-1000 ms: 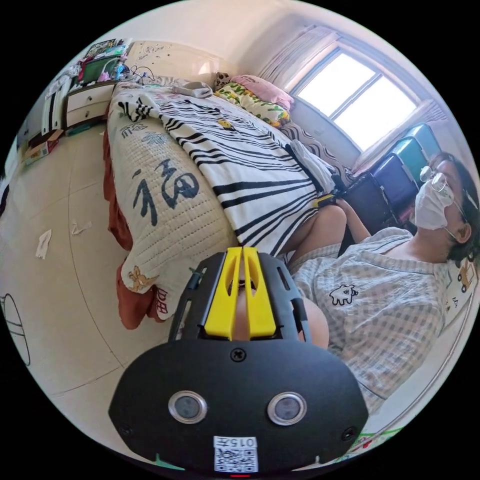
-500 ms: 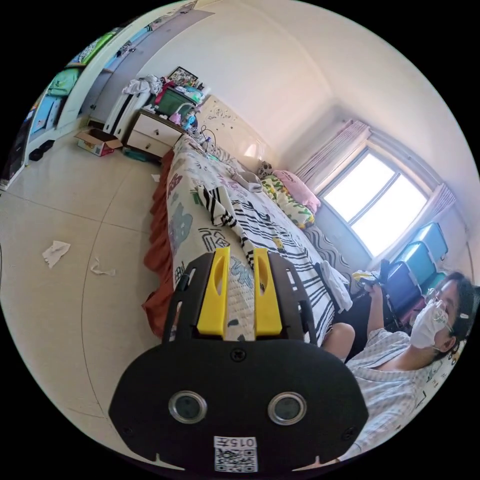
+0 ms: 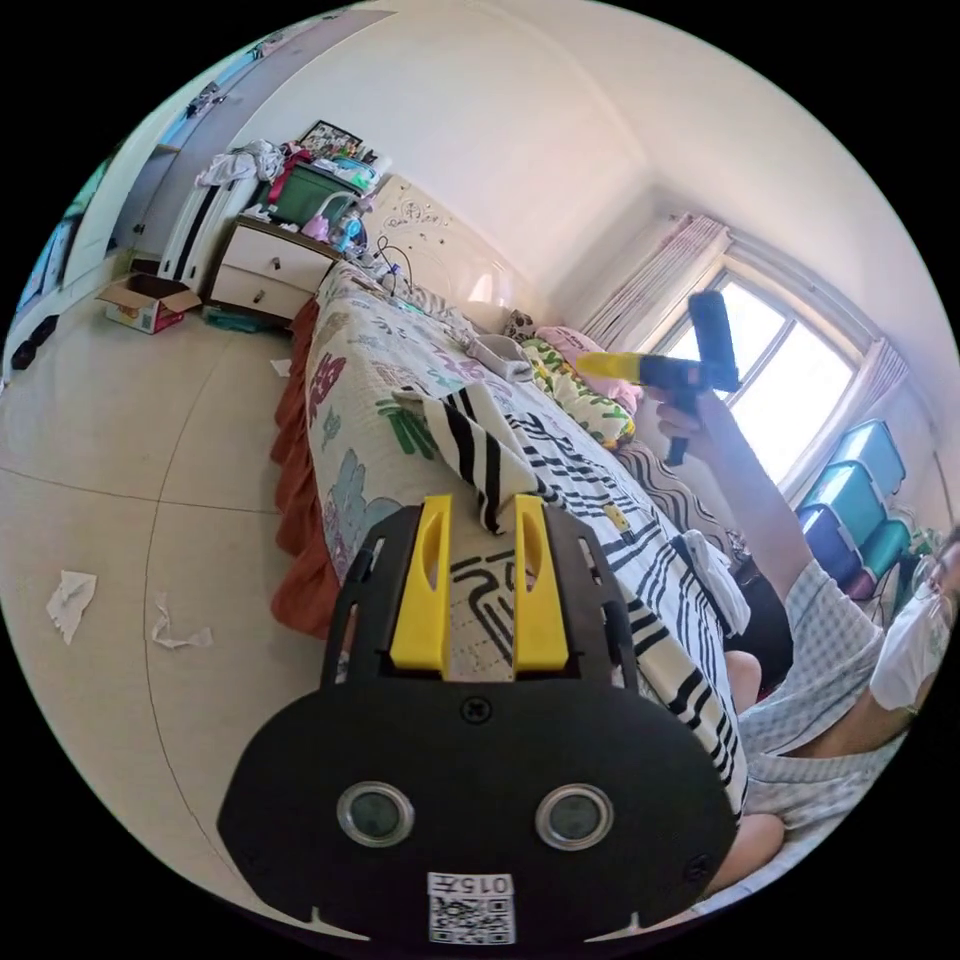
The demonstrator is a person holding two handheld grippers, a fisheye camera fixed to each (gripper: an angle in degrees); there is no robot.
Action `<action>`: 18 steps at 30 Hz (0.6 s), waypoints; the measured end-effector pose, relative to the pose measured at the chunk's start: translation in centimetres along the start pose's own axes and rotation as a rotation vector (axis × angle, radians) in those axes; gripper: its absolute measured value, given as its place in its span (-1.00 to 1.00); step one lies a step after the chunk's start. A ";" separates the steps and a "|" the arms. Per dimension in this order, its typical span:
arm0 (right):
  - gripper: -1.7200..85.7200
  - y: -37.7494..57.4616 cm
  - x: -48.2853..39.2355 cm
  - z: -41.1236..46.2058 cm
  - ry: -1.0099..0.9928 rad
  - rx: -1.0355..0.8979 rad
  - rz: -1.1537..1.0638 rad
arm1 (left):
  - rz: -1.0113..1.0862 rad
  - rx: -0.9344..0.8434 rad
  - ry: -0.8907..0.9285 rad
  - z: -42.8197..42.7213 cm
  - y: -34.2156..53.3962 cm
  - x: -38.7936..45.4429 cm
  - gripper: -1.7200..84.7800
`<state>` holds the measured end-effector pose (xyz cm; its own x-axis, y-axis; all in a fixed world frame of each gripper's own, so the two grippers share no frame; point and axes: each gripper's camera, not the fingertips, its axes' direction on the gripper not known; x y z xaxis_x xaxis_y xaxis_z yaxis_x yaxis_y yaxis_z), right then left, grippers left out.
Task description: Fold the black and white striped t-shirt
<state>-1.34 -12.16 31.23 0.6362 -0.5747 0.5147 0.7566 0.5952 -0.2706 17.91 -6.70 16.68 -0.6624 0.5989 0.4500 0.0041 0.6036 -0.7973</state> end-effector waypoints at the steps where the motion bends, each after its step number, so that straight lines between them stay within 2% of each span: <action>1: -0.65 -1.6 0.7 2.8 0.031 -0.048 0.033 | 0.020 -0.012 0.011 0.4 0.0 -0.2 -0.78; 4: -0.67 -3.8 1.7 8.8 0.081 -0.184 0.070 | 0.108 -0.049 0.059 1.3 0.4 -0.3 -0.93; 6: -0.80 -4.2 1.7 11.0 0.061 -0.245 0.038 | 0.152 -0.033 0.050 1.0 1.2 0.1 -0.96; 10: -0.92 -4.6 -0.5 12.6 -0.015 -0.213 -0.084 | 0.202 0.109 -0.044 -2.7 4.9 1.2 -0.98; 12: -0.92 -4.7 -1.8 12.8 0.023 -0.179 -0.133 | 0.196 0.144 -0.053 -4.2 6.5 1.4 -0.98; 15: -0.89 -3.7 -2.5 13.5 0.039 -0.112 -0.141 | 0.168 0.191 -0.168 -5.7 9.3 2.0 -0.97; 18: -0.74 -2.1 -1.8 13.2 0.035 -0.048 -0.079 | 0.104 0.241 -0.233 -7.0 12.1 1.7 -0.94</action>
<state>-6.03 -4.96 41.57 0.5784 -0.6387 0.5074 0.8106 0.5201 -0.2692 22.09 5.34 10.62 -0.8212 0.4975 0.2795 -0.0780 0.3874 -0.9186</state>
